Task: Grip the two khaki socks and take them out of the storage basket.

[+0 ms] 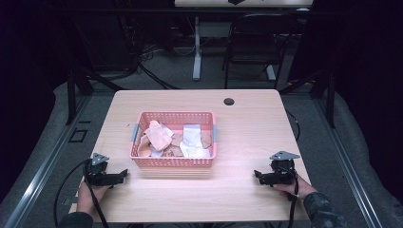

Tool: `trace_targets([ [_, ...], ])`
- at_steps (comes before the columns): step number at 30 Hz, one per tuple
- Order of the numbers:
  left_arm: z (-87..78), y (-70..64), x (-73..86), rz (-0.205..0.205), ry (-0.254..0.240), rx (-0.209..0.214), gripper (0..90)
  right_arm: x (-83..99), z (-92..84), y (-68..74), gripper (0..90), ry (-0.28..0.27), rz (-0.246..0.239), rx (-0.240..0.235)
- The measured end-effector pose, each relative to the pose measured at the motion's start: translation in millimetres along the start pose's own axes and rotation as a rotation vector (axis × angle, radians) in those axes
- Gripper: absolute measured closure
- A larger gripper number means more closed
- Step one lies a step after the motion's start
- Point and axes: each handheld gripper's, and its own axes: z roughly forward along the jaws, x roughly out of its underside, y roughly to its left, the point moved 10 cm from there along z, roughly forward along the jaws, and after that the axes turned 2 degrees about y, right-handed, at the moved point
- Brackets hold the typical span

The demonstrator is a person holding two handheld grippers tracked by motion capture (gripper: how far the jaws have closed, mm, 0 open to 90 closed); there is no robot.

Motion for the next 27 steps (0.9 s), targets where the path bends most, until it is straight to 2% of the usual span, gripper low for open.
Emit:
trace_targets([
  [11, -0.4, 0.1, 0.2, 0.003, 0.009, 0.001, 0.3, 0.4, -0.2, -0.2, 0.0, 0.003, -0.005, 0.003],
  [15, -2.3, 1.5, 0.9, -0.001, 0.038, -0.002, 1.3, 0.1, 0.1, 0.4, 0.0, 0.003, -0.010, -0.005],
  [16, -4.3, 2.2, 0.6, -0.036, 0.048, 0.012, 1.0, 0.5, 0.0, -0.2, 0.0, 0.006, -0.014, -0.002],
  [17, -4.3, 2.2, 0.6, -0.036, 0.048, 0.012, 0.6, 0.5, 0.0, -0.2, 0.0, 0.006, -0.014, -0.002],
  [19, -8.6, 2.7, 0.4, -0.081, 0.095, 0.036, 0.1, 0.2, 0.0, 0.4, 0.0, 0.003, -0.013, -0.006],
  [21, -10.1, 3.0, -1.2, -0.084, 0.093, 0.035, 0.1, 0.4, 0.0, 0.0, 0.0, 0.005, -0.016, -0.004],
  [25, -23.3, 0.3, -6.1, -0.138, 0.111, 0.043, 0.0, 0.6, -0.2, 2.0, 0.0, 0.007, -0.026, -0.018],
  [27, -25.3, -0.9, -5.9, -0.142, 0.119, 0.049, 0.0, 0.5, -0.2, 2.6, 0.0, 0.005, -0.023, -0.021],
])
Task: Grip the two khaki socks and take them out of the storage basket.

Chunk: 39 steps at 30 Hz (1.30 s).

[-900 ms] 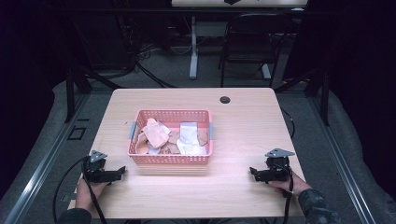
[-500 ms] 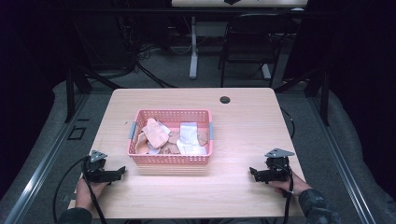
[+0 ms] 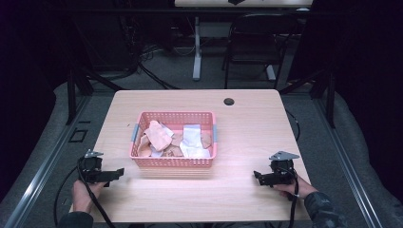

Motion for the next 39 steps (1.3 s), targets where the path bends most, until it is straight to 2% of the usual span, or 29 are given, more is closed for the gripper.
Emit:
trace_targets([
  [4, -11.0, -6.5, -1.5, -0.034, 0.023, 0.023, 0.0, -0.1, 0.1, -0.1, 0.0, -0.004, -0.007, 0.003],
  [7, -17.4, -12.2, -5.1, -0.035, 0.042, 0.042, 0.0, 0.0, -0.3, 1.6, 0.2, -0.001, -0.023, -0.011],
  [11, -36.7, -25.5, -29.1, 0.018, 0.039, 0.052, 0.0, 0.0, 0.0, 3.7, 0.3, -0.001, -0.033, -0.021],
  [12, -36.7, -25.5, -29.1, 0.018, 0.039, 0.052, 0.0, 0.0, 0.0, 3.7, 0.3, -0.001, -0.033, -0.021],
  [13, -44.9, -31.3, -41.5, 0.036, 0.024, 0.051, 0.0, 0.0, -0.1, 4.4, 0.3, -0.002, -0.033, -0.026],
  [14, -48.5, -33.3, -47.0, 0.047, 0.018, 0.048, 0.0, -0.1, -0.1, 4.4, 0.3, -0.002, -0.032, -0.027],
  [20, -61.8, -43.3, -70.5, 0.096, 0.004, 0.043, 0.0, 0.0, -0.2, 4.8, 0.3, -0.002, -0.032, -0.028],
  [27, -63.3, -61.4, -87.0, 0.121, 0.005, 0.087, 0.2, -0.1, -0.2, 5.0, 0.3, -0.003, -0.029, -0.025],
  [28, -62.0, -70.7, -91.7, 0.146, 0.014, 0.102, 0.5, 0.3, -0.3, 4.6, 0.3, 0.002, -0.032, -0.021],
  [29, -62.0, -70.7, -91.7, 0.146, 0.014, 0.102, 0.8, 0.3, -0.3, 4.6, 0.3, 0.002, -0.032, -0.021],
  [30, -60.3, -80.0, -95.5, 0.168, 0.021, 0.116, 0.8, 0.2, -0.2, 4.7, 0.2, 0.001, -0.032, -0.019],
  [31, -60.3, -80.0, -95.5, 0.168, 0.021, 0.116, 0.9, 0.2, -0.2, 4.7, 0.2, 0.001, -0.032, -0.020],
  [32, -57.5, -91.4, -99.3, 0.185, 0.031, 0.145, 1.1, 0.3, -0.3, 4.7, 0.2, 0.002, -0.033, -0.020],
  [34, -52.7, -101.3, -102.9, 0.198, 0.038, 0.161, 2.2, 0.3, -0.3, 4.7, 0.2, 0.002, -0.033, -0.020],
  [36, -49.2, -106.3, -105.1, 0.204, 0.045, 0.171, 6.8, 0.3, -0.3, 4.8, 0.2, 0.002, -0.033, -0.020],
  [37, -43.0, -114.3, -107.9, 0.210, 0.057, 0.200, 10.0, 0.2, -0.3, 5.3, 0.2, -0.002, -0.034, -0.020],
  [38, -43.0, -114.3, -107.9, 0.210, 0.057, 0.200, 11.3, 0.2, -0.3, 5.3, 0.2, -0.002, -0.034, -0.020],
  [39, -35.2, -119.8, -109.6, 0.209, 0.078, 0.214, 14.6, 0.0, -0.1, 5.5, 0.2, -0.005, -0.036, -0.022],
])
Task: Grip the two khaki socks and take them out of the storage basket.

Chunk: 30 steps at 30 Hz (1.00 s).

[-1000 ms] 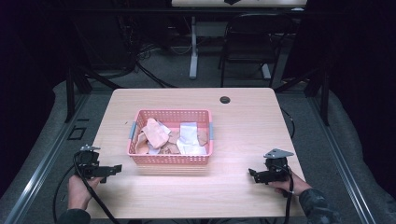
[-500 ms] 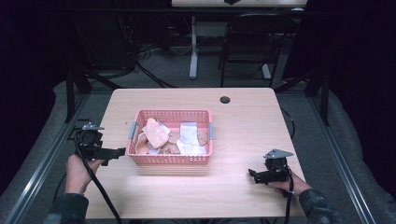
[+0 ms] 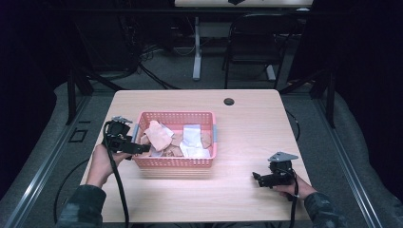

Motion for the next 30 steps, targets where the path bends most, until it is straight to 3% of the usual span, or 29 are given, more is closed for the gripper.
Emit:
trace_targets([
  [4, 12.3, -2.6, -2.3, -0.024, 0.039, 0.037, 19.0, 0.3, -0.3, 0.2, 0.2, 0.004, 0.002, 0.000],
  [6, 19.2, -2.3, -2.9, -0.045, 0.065, 0.044, 29.0, 0.1, -0.2, 0.2, 0.2, 0.002, 0.002, 0.001],
  [7, 28.3, -0.7, -1.2, -0.075, 0.109, 0.040, 33.7, -0.3, 0.0, 0.4, 0.2, -0.003, 0.000, -0.002],
  [8, 31.6, 1.3, -1.1, -0.085, 0.122, 0.030, 35.0, -0.3, 0.1, 0.5, 0.2, -0.004, 0.001, -0.002],
  [16, 52.2, 9.6, -7.7, -0.138, 0.176, -0.001, 41.7, -0.2, -0.1, 0.9, 0.2, -0.002, -0.002, -0.003],
  [24, 68.5, 15.6, -10.6, -0.159, 0.219, -0.061, 45.9, -0.1, -0.2, 1.7, 0.2, -0.001, -0.005, -0.006],
  [25, 70.4, 19.4, -10.5, -0.177, 0.214, -0.068, 46.0, 0.4, -0.5, 1.5, 0.2, 0.004, -0.010, -0.005],
  [30, 73.5, 23.5, -9.1, -0.202, 0.218, -0.070, 48.0, 0.1, -0.1, 1.6, 0.3, 0.000, -0.012, -0.008],
])
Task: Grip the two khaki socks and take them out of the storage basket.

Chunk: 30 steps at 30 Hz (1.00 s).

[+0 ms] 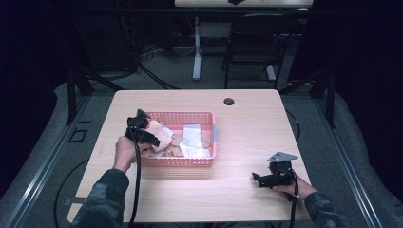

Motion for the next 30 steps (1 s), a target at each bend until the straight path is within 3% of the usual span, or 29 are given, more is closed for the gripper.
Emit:
trace_targets([
  [6, -4.4, 0.5, 3.6, 0.016, 0.007, -0.013, 49.9, -0.2, 0.2, 0.9, 0.3, -0.002, 0.001, -0.008],
  [17, -0.8, 7.7, 7.4, 0.003, 0.037, -0.028, 53.9, -0.3, 0.2, 1.2, 0.3, -0.004, -0.002, -0.010],
  [25, 6.9, 5.3, -0.7, -0.002, 0.031, -0.010, 56.7, -0.1, 0.0, 1.3, 0.3, 0.000, -0.006, -0.011],
  [30, 10.2, 7.4, -7.9, -0.008, 0.014, -0.021, 59.0, -0.1, 0.0, 1.3, 0.3, 0.000, -0.006, -0.012],
])
